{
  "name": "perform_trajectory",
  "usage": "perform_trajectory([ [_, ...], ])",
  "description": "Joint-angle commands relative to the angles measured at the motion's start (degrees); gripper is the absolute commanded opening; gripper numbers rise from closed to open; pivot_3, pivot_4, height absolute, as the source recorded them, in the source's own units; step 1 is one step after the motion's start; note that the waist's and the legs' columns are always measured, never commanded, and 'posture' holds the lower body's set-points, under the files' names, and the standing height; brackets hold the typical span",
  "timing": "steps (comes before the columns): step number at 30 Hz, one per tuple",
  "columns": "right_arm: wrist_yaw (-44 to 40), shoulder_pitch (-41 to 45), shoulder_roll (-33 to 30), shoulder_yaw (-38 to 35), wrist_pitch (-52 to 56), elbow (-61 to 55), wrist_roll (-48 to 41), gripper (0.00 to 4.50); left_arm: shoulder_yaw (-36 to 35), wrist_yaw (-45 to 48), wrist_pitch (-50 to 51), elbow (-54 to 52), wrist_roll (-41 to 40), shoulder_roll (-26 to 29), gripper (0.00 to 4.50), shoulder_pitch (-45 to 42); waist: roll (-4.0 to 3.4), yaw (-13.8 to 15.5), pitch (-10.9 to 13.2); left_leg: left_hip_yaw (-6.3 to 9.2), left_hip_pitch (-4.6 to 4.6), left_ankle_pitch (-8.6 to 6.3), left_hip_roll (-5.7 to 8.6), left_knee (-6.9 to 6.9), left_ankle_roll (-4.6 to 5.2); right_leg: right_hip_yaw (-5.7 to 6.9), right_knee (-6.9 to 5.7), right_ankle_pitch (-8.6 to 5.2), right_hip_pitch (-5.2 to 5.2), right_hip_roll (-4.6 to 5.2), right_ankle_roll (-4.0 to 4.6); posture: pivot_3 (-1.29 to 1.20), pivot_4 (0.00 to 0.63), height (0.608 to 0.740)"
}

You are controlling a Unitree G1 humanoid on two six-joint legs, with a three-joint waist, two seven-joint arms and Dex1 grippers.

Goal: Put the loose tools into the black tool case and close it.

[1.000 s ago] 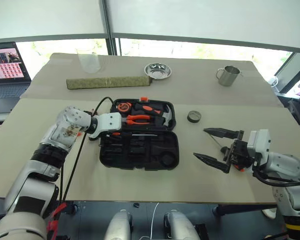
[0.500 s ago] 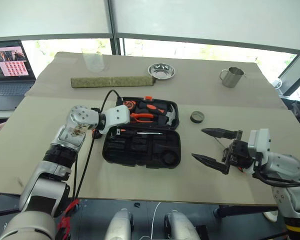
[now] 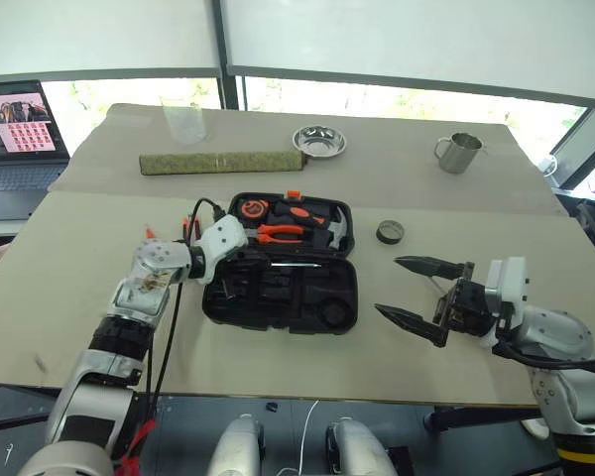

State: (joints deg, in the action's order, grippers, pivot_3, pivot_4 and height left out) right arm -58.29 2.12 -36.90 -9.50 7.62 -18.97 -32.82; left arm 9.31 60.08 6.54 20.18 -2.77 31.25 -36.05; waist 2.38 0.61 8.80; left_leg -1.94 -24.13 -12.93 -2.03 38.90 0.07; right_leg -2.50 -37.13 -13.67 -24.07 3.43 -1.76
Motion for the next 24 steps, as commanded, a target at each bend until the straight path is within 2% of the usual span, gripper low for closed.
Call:
perform_trajectory([
  [1, 0.7, 0.3, 0.2, -0.9, 0.0, -1.1, -0.7, 4.50, 3.5, -0.3, 1.4, -1.1, 2.7, -0.5, 0.05, 1.3, -0.04, 0.1, 0.0, 0.00, 0.02, 0.00, 0.00, 0.00, 0.00, 0.00, 0.00, 0.00, 0.04, 0.00, 0.00, 0.00, 0.150, 0.740],
  [7, 1.7, -0.9, 0.7, -1.2, -0.2, -1.4, -0.5, 4.50, 5.0, -4.3, 2.5, 1.6, 5.1, -2.8, 0.05, 1.1, -0.20, 0.3, -0.1, 0.00, 0.29, 0.00, 0.04, 0.00, 0.00, 0.00, 0.02, -0.01, 0.36, 0.02, -0.01, 0.00, 0.150, 0.740],
  [10, 3.1, -2.0, 0.7, -3.2, -0.2, -1.6, -0.9, 4.50, 0.0, -5.5, -0.3, 0.1, 0.7, -3.8, 0.05, 2.0, -0.20, 0.4, -0.1, 0.01, 0.92, -0.04, 0.03, -0.06, 0.04, 0.05, 0.15, -0.04, 0.99, 0.02, -0.04, 0.00, 0.150, 0.740],
  [13, 3.2, -5.4, -0.7, -7.4, -0.8, -0.8, -1.0, 4.50, -8.3, -1.5, -3.8, -4.4, -9.5, -3.6, 0.78, 3.8, -0.18, 0.2, -0.1, 0.01, 0.86, -0.04, 0.03, -0.05, 0.04, 0.01, 0.14, -0.04, 0.94, 0.03, -0.03, 0.00, 0.150, 0.740],
  [15, 2.6, -8.6, -1.3, -10.4, -1.6, 0.4, -0.6, 4.50, -12.8, 1.2, -5.1, -7.0, -15.3, -2.8, 1.51, 5.5, -0.17, 0.0, -0.1, 0.02, 0.71, -0.04, 0.00, -0.06, 0.04, 0.01, 0.14, -0.03, 0.78, 0.03, -0.02, 0.00, 0.150, 0.740],
  [18, 1.5, -14.6, -1.8, -14.9, -4.3, 3.7, 1.6, 4.50, -15.0, 7.7, -2.2, -12.5, -19.7, 2.6, 2.57, 11.1, -0.18, -0.1, -0.1, 0.03, 0.70, -0.05, -0.01, -0.08, 0.06, 0.01, 0.15, -0.03, 0.76, 0.02, -0.01, 0.00, 0.150, 0.740],
  [19, 1.4, -17.1, -1.7, -16.7, -5.5, 5.3, 2.6, 4.50, -17.5, 9.7, -5.4, -15.0, -22.3, 3.0, 2.92, 13.6, -0.22, -0.2, -0.1, 0.02, 0.78, -0.06, -0.01, -0.15, 0.06, -0.01, 0.16, -0.03, 0.81, 0.02, -0.01, 0.00, 0.150, 0.740],
  [22, 1.4, -22.4, -1.7, -19.9, -9.2, 9.0, 5.8, 4.50, -21.2, 14.2, -4.8, -23.1, -27.8, 6.6, 4.09, 20.9, -0.31, -0.3, -0.2, -0.10, 0.93, -0.07, -0.03, -0.24, 0.07, -0.08, 0.24, -0.05, 0.90, 0.06, 0.02, 0.00, 0.150, 0.740],
  [24, 1.9, -25.2, -1.5, -21.2, -9.8, 10.1, 6.8, 4.50, -22.0, 18.9, -4.9, -26.4, -28.4, 10.4, 4.46, 27.6, -0.33, -0.5, -0.2, -0.12, 0.93, -0.07, -0.07, -0.24, 0.06, -0.08, 0.26, -0.07, 0.90, 0.06, 0.04, 0.00, 0.150, 0.740],
])
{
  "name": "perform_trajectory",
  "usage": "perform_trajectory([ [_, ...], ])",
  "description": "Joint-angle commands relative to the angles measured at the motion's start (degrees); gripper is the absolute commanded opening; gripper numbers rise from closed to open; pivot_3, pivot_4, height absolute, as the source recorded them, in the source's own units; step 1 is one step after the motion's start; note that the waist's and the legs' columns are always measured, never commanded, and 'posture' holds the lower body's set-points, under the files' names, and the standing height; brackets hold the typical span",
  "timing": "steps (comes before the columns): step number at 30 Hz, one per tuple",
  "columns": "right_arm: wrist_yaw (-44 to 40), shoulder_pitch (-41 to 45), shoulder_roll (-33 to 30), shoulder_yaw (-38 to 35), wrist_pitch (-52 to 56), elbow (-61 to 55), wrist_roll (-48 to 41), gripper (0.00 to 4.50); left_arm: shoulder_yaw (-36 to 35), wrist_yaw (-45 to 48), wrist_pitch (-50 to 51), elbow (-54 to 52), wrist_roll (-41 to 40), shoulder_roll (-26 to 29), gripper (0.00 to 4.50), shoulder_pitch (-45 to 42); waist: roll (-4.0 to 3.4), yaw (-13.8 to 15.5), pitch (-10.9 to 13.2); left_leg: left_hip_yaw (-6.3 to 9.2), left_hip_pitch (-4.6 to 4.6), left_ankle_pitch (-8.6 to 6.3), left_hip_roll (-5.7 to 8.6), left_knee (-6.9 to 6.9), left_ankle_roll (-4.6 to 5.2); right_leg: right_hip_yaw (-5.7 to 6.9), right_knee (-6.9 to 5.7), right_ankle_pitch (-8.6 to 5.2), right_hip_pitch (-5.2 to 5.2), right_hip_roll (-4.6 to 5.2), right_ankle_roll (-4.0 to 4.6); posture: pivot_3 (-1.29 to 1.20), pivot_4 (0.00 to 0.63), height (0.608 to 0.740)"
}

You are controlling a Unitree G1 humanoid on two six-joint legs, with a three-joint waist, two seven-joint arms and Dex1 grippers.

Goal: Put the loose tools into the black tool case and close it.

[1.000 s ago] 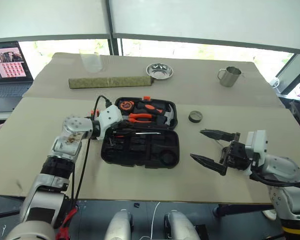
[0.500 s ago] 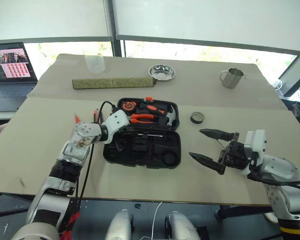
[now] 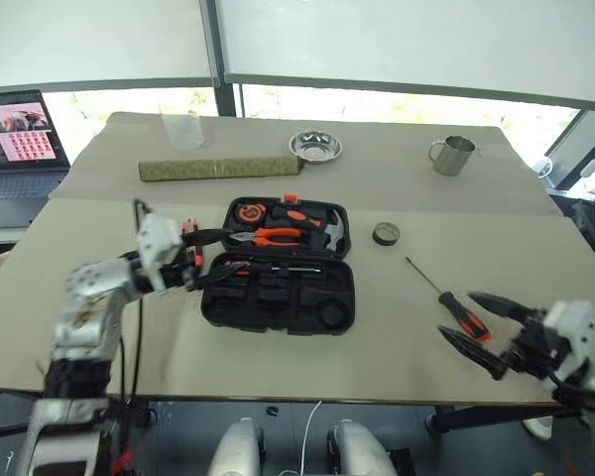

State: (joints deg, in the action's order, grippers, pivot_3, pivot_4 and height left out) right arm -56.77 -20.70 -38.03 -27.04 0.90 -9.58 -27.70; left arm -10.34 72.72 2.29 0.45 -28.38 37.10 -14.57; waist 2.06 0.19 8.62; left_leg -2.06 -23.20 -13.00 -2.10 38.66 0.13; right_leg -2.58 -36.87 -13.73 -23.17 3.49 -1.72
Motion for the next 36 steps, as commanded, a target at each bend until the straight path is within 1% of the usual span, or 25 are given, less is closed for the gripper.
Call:
perform_trajectory([
  [1, 0.6, -3.5, -0.1, -4.1, -3.3, 1.0, 1.9, 4.50, -3.3, 7.8, -1.0, -6.9, -3.5, 5.6, 4.46, 8.9, -0.04, -0.2, 0.0, -0.02, 0.02, 0.00, -0.02, 0.00, 0.00, -0.01, 0.00, -0.05, 0.00, -0.01, 0.05, 0.00, 0.150, 0.740],
  [3, 2.2, -4.9, -0.4, -4.4, -1.2, 1.1, 2.8, 4.50, -4.8, 9.5, 0.2, -7.2, -5.3, 7.3, 4.46, 12.8, -0.12, -0.3, 0.0, -0.04, 0.07, 0.00, -0.06, -0.04, 0.00, -0.02, 0.01, -0.09, 0.02, -0.02, 0.10, 0.00, 0.150, 0.740],
  [5, 5.2, -4.4, -1.8, -3.9, 4.1, 0.1, 3.3, 4.50, -5.3, 9.9, 1.8, -8.4, -6.9, 8.1, 4.46, 15.1, -0.13, -0.4, 0.0, -0.08, 0.08, 0.00, -0.13, -0.05, 0.00, -0.01, 0.01, -0.32, 0.00, -0.03, 0.09, 0.00, 0.150, 0.740],
  [6, 5.9, -3.1, -3.0, -3.1, 7.4, -1.0, 2.5, 4.50, -5.2, 9.8, 2.9, -9.5, -7.9, 8.0, 4.46, 15.9, -0.13, -0.4, 0.0, -0.09, 0.09, 0.00, -0.24, -0.05, -0.01, -0.01, 0.01, -0.55, -0.01, -0.04, 0.27, 0.00, 0.150, 0.740],
  [10, 7.7, 4.1, -7.0, 0.9, 16.7, -1.9, 2.3, 4.50, -4.4, 7.1, 5.1, -11.8, -9.5, 6.7, 4.46, 15.4, -0.16, -0.4, 0.0, -0.22, 0.10, 0.00, -0.41, 0.04, -0.01, -0.10, 0.00, -0.65, 0.00, -0.05, 0.20, 0.00, 0.150, 0.740],
  [14, 7.3, 13.1, -11.7, 9.2, 23.3, 3.2, 6.6, 4.50, -2.7, 5.8, 5.0, -13.0, -8.3, 5.7, 4.46, 15.1, -0.16, -0.4, 0.0, -0.24, 0.11, 0.00, -0.39, 0.00, -0.01, -0.10, -0.02, -0.63, -0.03, -0.16, 0.17, 0.00, 0.150, 0.740],
  [15, 7.3, 14.5, -12.2, 10.5, 24.5, 4.4, 7.0, 4.50, -2.5, 5.7, 5.0, -13.3, -8.2, 5.6, 4.46, 15.1, -0.15, -0.4, 0.0, -0.24, 0.10, 0.00, -0.36, -0.01, -0.01, -0.10, -0.02, -0.47, -0.03, -0.17, -0.01, 0.00, 0.150, 0.740],
  [17, 6.8, 17.5, -12.6, 13.6, 24.2, 7.6, 9.0, 3.97, -2.5, 5.2, 4.8, -13.6, -8.0, 5.6, 4.50, 15.1, -0.14, -0.2, 0.0, -0.21, 0.04, -0.01, -0.24, -0.05, 0.00, -0.07, -0.01, -0.27, -0.09, -0.17, 0.20, 0.00, 0.150, 0.740],
  [19, 7.5, 19.9, -12.5, 15.7, 25.2, 10.3, 10.4, 3.60, -2.6, 4.8, 4.9, -14.1, -8.0, 5.8, 4.50, 15.1, -0.14, -0.2, 0.0, -0.19, 0.00, -0.02, -0.22, -0.07, 0.02, -0.05, 0.02, -0.27, -0.11, -0.16, 0.21, 0.00, 0.150, 0.740],
  [20, 7.5, 20.7, -12.5, 16.2, 24.8, 11.3, 11.0, 3.13, -2.8, 4.7, 5.0, -14.4, -8.2, 6.0, 4.50, 15.3, -0.14, -0.2, 0.0, -0.19, 0.00, -0.02, -0.19, -0.08, 0.02, -0.07, 0.02, -0.27, -0.12, -0.14, 0.20, 0.00, 0.150, 0.740],
  [23, 8.6, 23.9, -12.6, 16.4, 23.7, 13.9, 12.1, 2.13, -4.3, 4.4, 5.4, -15.2, -8.7, 6.9, 4.50, 16.5, -0.11, -0.4, 0.0, -0.20, 0.03, -0.02, -0.19, -0.07, 0.02, -0.08, 0.04, -0.26, -0.07, -0.14, 0.17, 0.00, 0.150, 0.740],
  [24, 8.8, 24.6, -12.7, 16.3, 23.4, 14.4, 12.5, 1.67, -4.6, 4.2, 5.4, -15.4, -8.7, 7.0, 4.50, 16.7, -0.11, -0.6, 0.0, -0.21, 0.03, -0.02, -0.18, -0.06, 0.02, -0.09, 0.04, -0.27, -0.07, -0.13, 0.14, 0.00, 0.150, 0.740],
  [25, 8.4, 25.2, -13.1, 16.0, 21.9, 15.1, 12.9, 1.45, -4.9, 3.8, 5.3, -15.5, -8.7, 6.9, 4.50, 17.0, -0.11, -0.7, 0.0, -0.22, 0.04, -0.02, -0.18, -0.05, 0.02, -0.10, 0.04, -0.26, -0.07, -0.11, 0.12, 0.00, 0.150, 0.740],
  [26, 7.6, 25.8, -13.2, 15.3, 20.0, 15.4, 12.7, 1.07, -5.1, 3.4, 5.2, -15.6, -8.7, 6.8, 4.50, 17.2, -0.11, -0.6, 0.0, -0.22, 0.03, -0.02, -0.18, -0.06, 0.02, -0.10, 0.04, -0.26, -0.08, -0.11, 0.12, 0.00, 0.150, 0.740],
  [28, 5.6, 27.0, -12.9, 13.8, 16.8, 15.7, 11.4, 1.04, -5.5, 2.6, 5.1, -15.7, -8.8, 6.4, 4.50, 17.4, -0.13, -0.6, 0.0, -0.20, 0.01, -0.02, -0.17, -0.06, 0.02, -0.08, 0.05, -0.26, -0.09, -0.12, 0.12, 0.00, 0.150, 0.740],
  [30, -2.7, 28.5, -13.5, 12.6, 12.7, 12.4, 6.5, 1.04, -7.2, 0.6, 5.8, -16.2, -10.0, 5.7, 4.50, 18.0, -0.18, -0.8, 0.1, -0.21, -0.01, -0.02, -0.16, -0.06, 0.02, -0.09, 0.05, -0.26, -0.11, -0.11, 0.11, 0.00, 0.150, 0.740],
  [32, -10.0, 30.3, -14.5, 13.2, 11.6, 9.0, 2.7, 1.04, -8.5, -0.8, 6.5, -16.7, -10.8, 5.5, 4.50, 18.7, -0.26, -1.0, 0.1, -0.20, -0.01, -0.02, -0.18, -0.07, 0.03, -0.09, 0.05, -0.26, -0.12, -0.12, 0.11, 0.00, 0.150, 0.740],
  [34, -12.2, 34.8, -14.1, 17.7, 16.0, 5.3, 1.1, 1.04, -9.5, -1.8, 6.5, -16.6, -10.7, 5.5, 4.50, 19.8, -0.29, -1.5, 0.1, -0.20, 0.02, -0.02, -0.27, -0.11, 0.03, -0.10, 0.05, -0.26, -0.12, -0.18, 0.10, 0.00, 0.150, 0.740],
  [36, -12.5, 41.9, -11.5, 25.6, 18.5, 2.4, 3.9, 1.04, -11.2, -3.2, 6.7, -15.9, -11.1, 4.9, 4.50, 21.3, -0.27, -1.9, 0.1, -0.21, 0.08, -0.02, -0.43, -0.16, 0.02, -0.11, 0.07, -0.26, -0.11, -0.29, 0.10, 0.00, 0.150, 0.740],
])
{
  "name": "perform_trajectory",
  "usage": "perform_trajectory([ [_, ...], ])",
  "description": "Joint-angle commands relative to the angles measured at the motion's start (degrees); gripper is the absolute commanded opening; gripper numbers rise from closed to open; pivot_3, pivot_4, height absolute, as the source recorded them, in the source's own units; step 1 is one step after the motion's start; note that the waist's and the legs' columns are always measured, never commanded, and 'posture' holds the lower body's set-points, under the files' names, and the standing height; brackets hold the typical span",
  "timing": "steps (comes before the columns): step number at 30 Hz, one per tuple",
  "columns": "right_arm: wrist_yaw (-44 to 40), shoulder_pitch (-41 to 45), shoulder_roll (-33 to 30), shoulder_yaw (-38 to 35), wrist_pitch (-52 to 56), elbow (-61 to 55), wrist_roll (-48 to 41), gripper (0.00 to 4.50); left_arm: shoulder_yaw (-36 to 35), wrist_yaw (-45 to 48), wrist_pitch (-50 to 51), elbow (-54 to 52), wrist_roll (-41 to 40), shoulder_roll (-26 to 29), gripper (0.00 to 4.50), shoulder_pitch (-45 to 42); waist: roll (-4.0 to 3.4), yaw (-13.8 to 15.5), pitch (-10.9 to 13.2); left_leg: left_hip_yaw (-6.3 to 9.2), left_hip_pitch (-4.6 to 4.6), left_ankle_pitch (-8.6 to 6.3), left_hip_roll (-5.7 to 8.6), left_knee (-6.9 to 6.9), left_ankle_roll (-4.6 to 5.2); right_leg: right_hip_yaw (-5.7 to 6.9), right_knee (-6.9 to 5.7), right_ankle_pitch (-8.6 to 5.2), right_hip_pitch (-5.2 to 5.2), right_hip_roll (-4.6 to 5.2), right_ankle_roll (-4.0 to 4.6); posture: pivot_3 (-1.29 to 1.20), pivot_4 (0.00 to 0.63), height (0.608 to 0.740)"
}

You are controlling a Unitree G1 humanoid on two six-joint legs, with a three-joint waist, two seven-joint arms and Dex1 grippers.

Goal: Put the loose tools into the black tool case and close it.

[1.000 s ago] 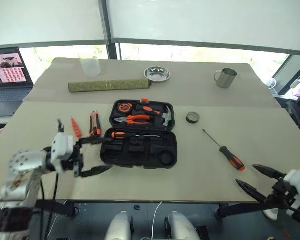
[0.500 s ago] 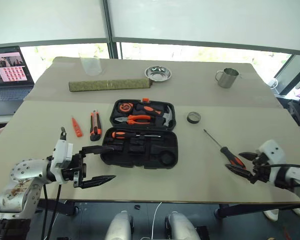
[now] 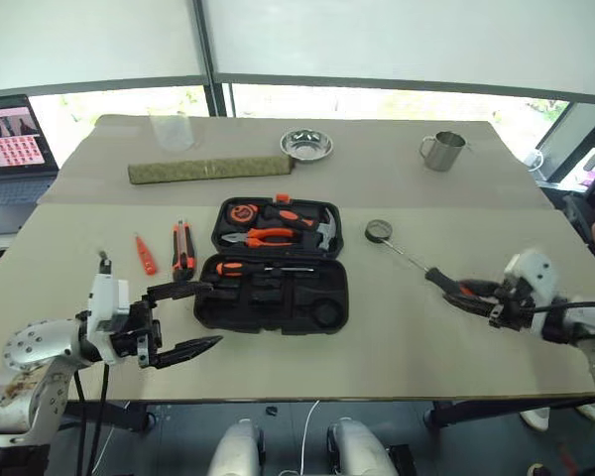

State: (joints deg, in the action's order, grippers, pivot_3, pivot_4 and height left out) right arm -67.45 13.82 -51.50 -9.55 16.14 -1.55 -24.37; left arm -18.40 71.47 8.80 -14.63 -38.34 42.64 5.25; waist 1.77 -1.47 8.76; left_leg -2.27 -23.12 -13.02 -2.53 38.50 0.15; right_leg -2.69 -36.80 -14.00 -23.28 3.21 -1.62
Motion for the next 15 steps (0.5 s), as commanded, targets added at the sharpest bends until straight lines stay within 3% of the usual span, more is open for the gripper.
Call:
perform_trajectory([
  [1, -1.2, 11.1, 3.5, 11.8, 5.6, -6.1, 2.2, 1.04, -3.8, -2.5, 0.4, -0.6, -1.2, -0.8, 4.50, 2.0, 0.03, -0.5, 0.0, 0.00, 0.04, 0.00, -0.03, -0.01, 0.00, 0.01, 0.00, -0.01, 0.00, -0.05, 0.00, 0.00, 0.150, 0.740],
  [9, 1.3, 29.6, 15.8, 31.9, 10.4, 3.2, 16.1, 1.04, -6.1, -6.7, 0.4, -0.1, 0.2, -2.1, 4.50, 4.7, 0.12, 0.4, 0.1, -0.03, -0.57, 0.01, -0.02, -0.14, -0.01, 0.03, -0.31, 0.04, -0.89, 0.01, 0.35, 0.00, 0.150, 0.740],
  [15, 2.1, 32.5, 18.9, 35.8, 10.0, 7.7, 21.3, 1.04, -6.1, -7.8, 0.6, -1.4, 0.0, -2.8, 4.50, 6.6, 0.13, 1.2, 0.1, -0.02, -0.71, 0.00, 0.10, -0.14, -0.03, 0.15, -0.27, 0.09, -0.96, 0.19, 0.29, 0.00, 0.150, 0.740],
])
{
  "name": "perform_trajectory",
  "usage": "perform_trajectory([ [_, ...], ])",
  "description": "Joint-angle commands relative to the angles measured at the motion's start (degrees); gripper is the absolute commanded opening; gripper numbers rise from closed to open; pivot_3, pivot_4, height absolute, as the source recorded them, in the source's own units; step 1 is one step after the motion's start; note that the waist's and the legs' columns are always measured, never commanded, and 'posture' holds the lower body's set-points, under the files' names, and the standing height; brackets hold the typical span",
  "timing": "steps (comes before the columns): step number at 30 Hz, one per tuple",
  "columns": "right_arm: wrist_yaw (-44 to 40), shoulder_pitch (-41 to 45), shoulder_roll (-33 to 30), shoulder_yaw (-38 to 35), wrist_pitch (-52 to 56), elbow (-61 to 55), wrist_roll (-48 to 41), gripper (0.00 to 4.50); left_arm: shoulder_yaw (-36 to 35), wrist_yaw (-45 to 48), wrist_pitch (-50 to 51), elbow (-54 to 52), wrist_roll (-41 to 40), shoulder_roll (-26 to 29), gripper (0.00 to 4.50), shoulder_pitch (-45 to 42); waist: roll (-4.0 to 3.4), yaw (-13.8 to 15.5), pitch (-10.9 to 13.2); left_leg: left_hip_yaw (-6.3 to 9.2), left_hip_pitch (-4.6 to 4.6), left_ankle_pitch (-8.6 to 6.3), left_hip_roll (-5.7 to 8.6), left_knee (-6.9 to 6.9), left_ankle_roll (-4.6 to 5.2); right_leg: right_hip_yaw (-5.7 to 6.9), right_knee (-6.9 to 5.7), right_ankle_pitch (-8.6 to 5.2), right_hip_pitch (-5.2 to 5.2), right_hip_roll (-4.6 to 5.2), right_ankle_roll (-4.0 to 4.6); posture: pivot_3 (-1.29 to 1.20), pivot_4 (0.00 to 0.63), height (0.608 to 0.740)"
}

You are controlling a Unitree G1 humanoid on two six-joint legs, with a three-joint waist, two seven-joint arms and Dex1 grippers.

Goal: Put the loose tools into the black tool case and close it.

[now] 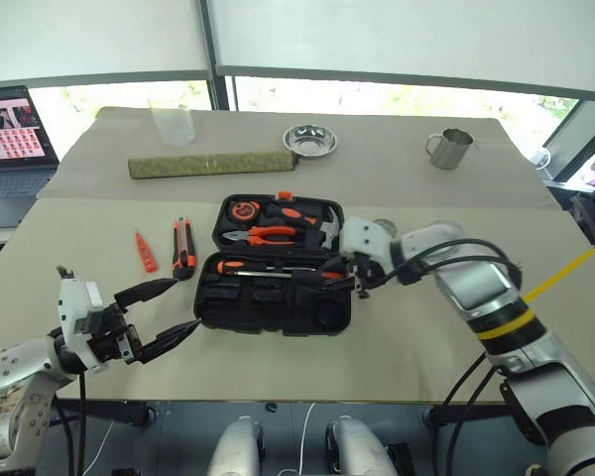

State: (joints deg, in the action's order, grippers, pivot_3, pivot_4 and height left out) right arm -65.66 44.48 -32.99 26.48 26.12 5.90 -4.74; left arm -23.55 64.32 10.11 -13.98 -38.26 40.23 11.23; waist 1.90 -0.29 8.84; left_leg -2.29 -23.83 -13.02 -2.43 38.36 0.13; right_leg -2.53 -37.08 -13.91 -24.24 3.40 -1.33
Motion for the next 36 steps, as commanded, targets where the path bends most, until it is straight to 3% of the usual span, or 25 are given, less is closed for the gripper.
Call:
perform_trajectory([
  [1, 0.3, 2.1, 0.7, 0.1, 0.4, 0.5, 2.3, 1.04, -0.9, -0.8, -0.7, -2.3, -0.1, -0.4, 4.50, 1.0, 0.00, -0.1, 0.0, -0.01, 0.00, 0.00, 0.01, 0.00, 0.00, -0.01, 0.00, 0.01, 0.00, 0.01, -0.01, 0.00, 0.150, 0.740],
  [13, 0.9, 3.8, 4.9, 0.4, 1.2, 5.0, 5.3, 1.04, -0.3, -1.2, -0.8, -2.3, 0.1, -0.3, 4.50, 0.5, 0.00, -0.6, 0.0, -0.02, 0.06, 0.00, -0.08, -0.02, 0.00, 0.03, -0.02, 0.06, 0.00, -0.18, 0.10, 0.00, 0.150, 0.740],
  [15, 0.4, 4.0, 5.0, -0.1, 0.9, 4.8, 5.0, 2.06, -0.4, -1.2, -0.7, -2.2, 0.1, -0.2, 4.50, 0.3, 0.00, -0.5, 0.0, -0.02, 0.06, 0.00, -0.07, -0.02, 0.00, 0.03, -0.02, 0.06, 0.00, -0.18, 0.10, 0.00, 0.150, 0.740],
  [20, -6.3, 5.4, 3.0, -5.6, -2.5, 4.1, -1.2, 3.64, -0.8, -1.4, -0.6, -2.2, 0.1, -0.1, 4.50, 0.5, 0.00, -0.5, 0.0, -0.01, 0.06, 0.00, -0.07, -0.04, 0.00, 0.04, 0.00, 0.06, 0.01, -0.17, 0.10, 0.00, 0.150, 0.740],
  [26, -8.6, 5.6, 4.8, -11.5, -5.4, 7.0, -7.1, 3.64, -1.0, -1.7, -0.5, -1.9, 0.1, 0.0, 4.50, 0.7, 0.00, -0.6, 0.0, -0.01, 0.07, 0.00, -0.09, -0.04, 0.00, 0.04, -0.01, 0.06, 0.00, -0.19, 0.10, 0.00, 0.150, 0.740],
  [29, -4.5, 4.1, 8.9, -12.2, -6.4, 9.2, -7.0, 2.91, -0.9, -1.8, -0.5, -1.7, 0.2, -0.1, 4.50, 0.6, 0.00, -0.7, 0.0, -0.02, 0.08, 0.00, -0.11, -0.05, 0.00, 0.04, -0.01, 0.06, 0.00, -0.21, 0.10, 0.00, 0.150, 0.740],
  [36, -0.1, 1.4, 13.5, -9.1, -12.3, 14.0, -2.0, 0.55, -0.7, -2.2, -0.1, -1.4, 0.8, 0.3, 4.50, 0.8, -0.01, -0.6, 0.0, -0.03, 0.07, 0.00, -0.10, -0.07, 0.00, 0.03, -0.02, 0.08, -0.02, -0.19, 0.12, 0.00, 0.150, 0.740],
])
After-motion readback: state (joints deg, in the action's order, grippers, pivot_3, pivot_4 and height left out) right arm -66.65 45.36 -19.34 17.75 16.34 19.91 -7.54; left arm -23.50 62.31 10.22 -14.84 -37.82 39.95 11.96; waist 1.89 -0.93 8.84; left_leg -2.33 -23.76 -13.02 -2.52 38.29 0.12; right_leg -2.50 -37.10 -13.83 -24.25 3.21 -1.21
